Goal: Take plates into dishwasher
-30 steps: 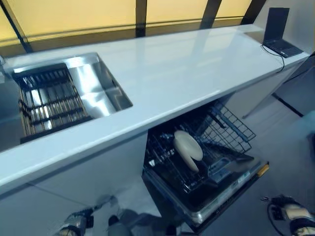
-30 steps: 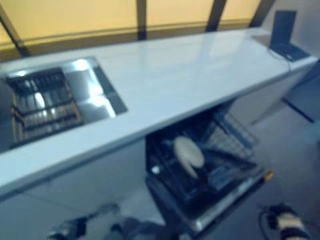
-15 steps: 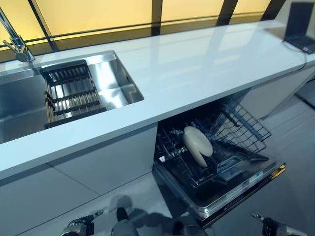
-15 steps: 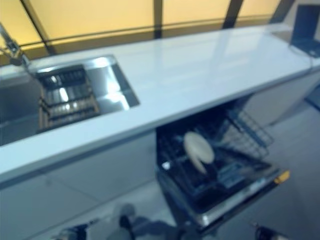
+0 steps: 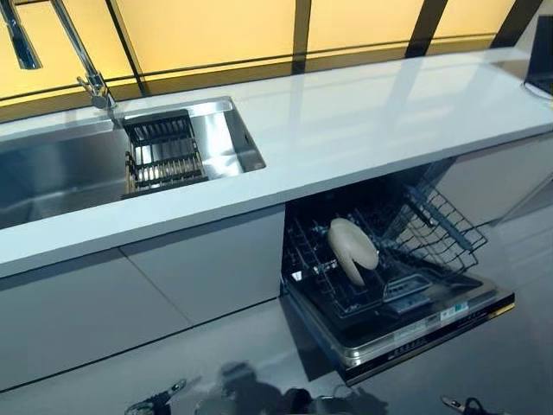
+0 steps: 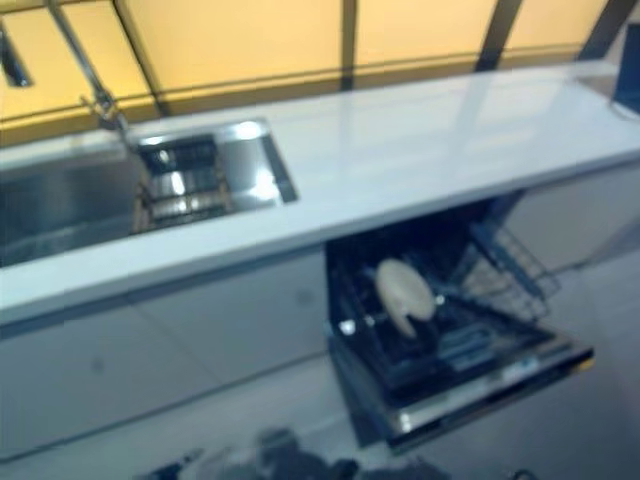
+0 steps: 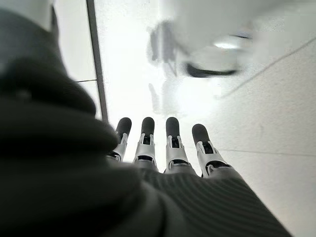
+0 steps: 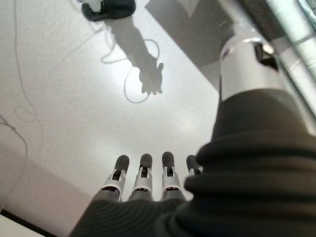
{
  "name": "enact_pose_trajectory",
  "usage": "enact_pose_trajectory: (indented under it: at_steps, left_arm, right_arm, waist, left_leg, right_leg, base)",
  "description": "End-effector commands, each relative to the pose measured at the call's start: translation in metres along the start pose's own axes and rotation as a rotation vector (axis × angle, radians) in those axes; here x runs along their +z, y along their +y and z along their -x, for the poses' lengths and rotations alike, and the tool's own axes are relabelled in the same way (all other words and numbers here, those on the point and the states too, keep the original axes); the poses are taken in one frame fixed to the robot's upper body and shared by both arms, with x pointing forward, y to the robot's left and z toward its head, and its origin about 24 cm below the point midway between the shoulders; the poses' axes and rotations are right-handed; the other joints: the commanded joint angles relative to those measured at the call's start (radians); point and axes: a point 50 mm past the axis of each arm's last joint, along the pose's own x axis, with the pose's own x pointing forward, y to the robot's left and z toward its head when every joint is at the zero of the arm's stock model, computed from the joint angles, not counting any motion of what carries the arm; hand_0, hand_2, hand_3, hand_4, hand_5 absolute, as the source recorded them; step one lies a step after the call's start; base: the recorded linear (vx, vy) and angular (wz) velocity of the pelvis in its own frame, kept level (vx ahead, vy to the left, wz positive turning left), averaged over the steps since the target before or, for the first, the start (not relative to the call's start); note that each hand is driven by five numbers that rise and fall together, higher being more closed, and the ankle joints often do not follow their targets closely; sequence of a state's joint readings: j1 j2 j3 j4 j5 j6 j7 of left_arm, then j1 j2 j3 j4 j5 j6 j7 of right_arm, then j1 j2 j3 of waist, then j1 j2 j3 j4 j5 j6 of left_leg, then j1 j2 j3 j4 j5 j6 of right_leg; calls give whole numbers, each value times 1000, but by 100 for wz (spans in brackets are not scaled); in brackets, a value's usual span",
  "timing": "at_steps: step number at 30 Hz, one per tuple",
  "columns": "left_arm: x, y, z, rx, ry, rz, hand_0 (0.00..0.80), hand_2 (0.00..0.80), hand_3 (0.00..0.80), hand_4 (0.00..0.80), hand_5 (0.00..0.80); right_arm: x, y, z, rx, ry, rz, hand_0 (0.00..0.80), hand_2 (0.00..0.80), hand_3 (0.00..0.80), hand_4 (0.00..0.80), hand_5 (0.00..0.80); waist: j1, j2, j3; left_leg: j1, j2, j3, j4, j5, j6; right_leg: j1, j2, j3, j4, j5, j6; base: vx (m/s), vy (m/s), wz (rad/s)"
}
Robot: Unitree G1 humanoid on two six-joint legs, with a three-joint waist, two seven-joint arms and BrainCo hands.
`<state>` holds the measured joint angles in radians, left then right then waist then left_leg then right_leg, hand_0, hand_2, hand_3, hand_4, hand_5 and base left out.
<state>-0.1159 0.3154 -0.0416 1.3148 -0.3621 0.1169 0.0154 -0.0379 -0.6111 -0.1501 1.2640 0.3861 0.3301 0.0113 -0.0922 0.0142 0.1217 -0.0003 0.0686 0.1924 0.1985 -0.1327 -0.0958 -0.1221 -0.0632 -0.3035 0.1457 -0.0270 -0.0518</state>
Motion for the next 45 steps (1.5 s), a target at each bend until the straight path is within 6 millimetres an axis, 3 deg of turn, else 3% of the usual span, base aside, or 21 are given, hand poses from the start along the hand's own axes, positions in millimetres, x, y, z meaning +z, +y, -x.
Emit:
enact_pose_trajectory:
  at_steps: [1,4,5,8,11,13,15,16,18,21,22,25,29,36,40,45]
  left_arm:
    - [40,5,2,6,-125,-36,0,0,0,0,0]
    - [42,8,3,4,-147,-50,0,0,0,0,0]
    - [40,13,3,16,-148,-43,0,0,0,0,0]
    - [40,17,3,39,-139,-59,0,0,0,0,0]
    - [32,26,3,57,-93,-74,0,0,0,0,0]
    - [25,35,4,67,-65,-55,0,0,0,0,0]
    - [23,40,4,71,-46,-19,0,0,0,0,0]
    - [20,44,5,76,-28,18,0,0,0,0,0]
    - [16,45,4,77,-3,50,0,0,0,0,0]
    - [2,42,4,104,22,109,0,0,0,0,0]
    - [-2,40,3,106,18,127,0,0,0,0,0]
    - [1,28,2,72,-30,109,0,0,0,0,0]
    - [3,11,1,9,-48,108,0,0,0,0,0]
    - [-9,-8,0,-59,-21,146,0,0,0,0,0]
    - [-20,-16,1,-83,-1,170,0,0,0,0,0]
    - [-38,-21,2,-84,38,184,0,0,0,0,0]
  right_arm:
    - [19,7,3,-19,-19,-67,0,0,0,0,0]
    - [17,1,4,-27,25,-67,0,0,0,0,0]
    - [17,-10,5,-49,36,-66,0,0,0,0,0]
    - [7,-17,4,-52,65,-64,0,0,0,0,0]
    - [-2,-16,2,-44,75,-61,0,0,0,0,0]
    - [-4,-7,1,-16,77,-75,0,0,0,0,0]
    - [-8,3,-1,9,79,-90,0,0,0,0,0]
    - [-15,10,-2,22,84,-126,0,0,0,0,0]
    - [-23,20,-4,39,81,-205,0,0,0,0,0]
    - [-15,38,-4,73,60,-322,0,0,0,0,0]
    - [-14,46,-3,108,65,-402,0,0,0,0,0]
    - [-15,63,-3,157,35,-534,0,0,0,0,0]
    - [-1,76,0,257,-3,-688,0,0,0,0,0]
    - [51,88,14,461,-90,-969,0,0,0,0,0]
    - [81,91,25,557,-145,-1056,0,0,0,0,0]
    - [109,101,38,638,-222,-1039,0,0,0,0,0]
  waist:
    - [0,-26,70]
    - [1,-40,89]
    - [2,-46,90]
    - [1,-59,97]
    - [-7,-53,110]
    - [12,-44,113]
    - [32,-31,115]
    - [44,-24,109]
    - [59,-28,89]
    - [76,-33,81]
    - [73,-25,91]
    - [76,-16,118]
    - [77,8,135]
    - [102,71,154]
    - [120,108,159]
    - [151,135,154]
  left_leg:
    - [142,-74,-79,-217,29,80]
    - [129,-86,-74,-210,23,80]
    - [123,-92,-56,-211,23,88]
    - [106,-112,-36,-201,17,99]
    - [104,-114,-65,-209,33,106]
    - [64,-94,-40,-207,67,120]
    - [33,-74,-39,-192,74,129]
    - [-1,-55,-56,-163,72,131]
    - [-41,-35,-56,-111,59,123]
    - [-62,5,-10,-60,50,95]
    - [-66,25,-20,-53,55,87]
    - [-96,31,-38,-47,82,72]
    - [-104,14,-76,-71,100,65]
    - [-134,3,-90,-3,100,49]
    - [-158,-10,-98,63,83,46]
    - [-160,-28,-109,146,42,51]
  right_leg:
    - [-79,22,33,23,70,116]
    - [-64,13,37,-52,118,137]
    - [-51,10,36,-84,131,140]
    - [-58,-2,26,-126,173,163]
    - [-91,17,90,-75,171,175]
    - [-90,-27,92,31,141,170]
    - [-61,-85,129,81,127,158]
    - [-17,-143,179,63,125,147]
    - [38,-198,195,-47,132,157]
    - [56,-188,149,-92,111,185]
    - [56,-165,175,-68,73,187]
    - [60,-153,180,-59,49,181]
    - [55,-145,167,-50,29,172]
    - [35,-185,121,73,-43,139]
    - [19,-216,106,166,-90,122]
    - [25,-263,87,288,-155,105]
  base:
    - [-401,40,42]
    - [-283,86,4]
    - [-210,101,-12]
    - [-164,60,-22]
    - [-155,-1,2]
    - [-287,-72,-5]
    - [-210,-176,-26]
    - [-138,-278,-23]
    - [-109,-329,-14]
    - [-65,-240,-21]
    - [-66,-160,-37]
    - [-106,-142,-26]
    - [-94,-48,8]
    - [-35,66,19]
    - [-32,130,21]
    - [67,114,29]
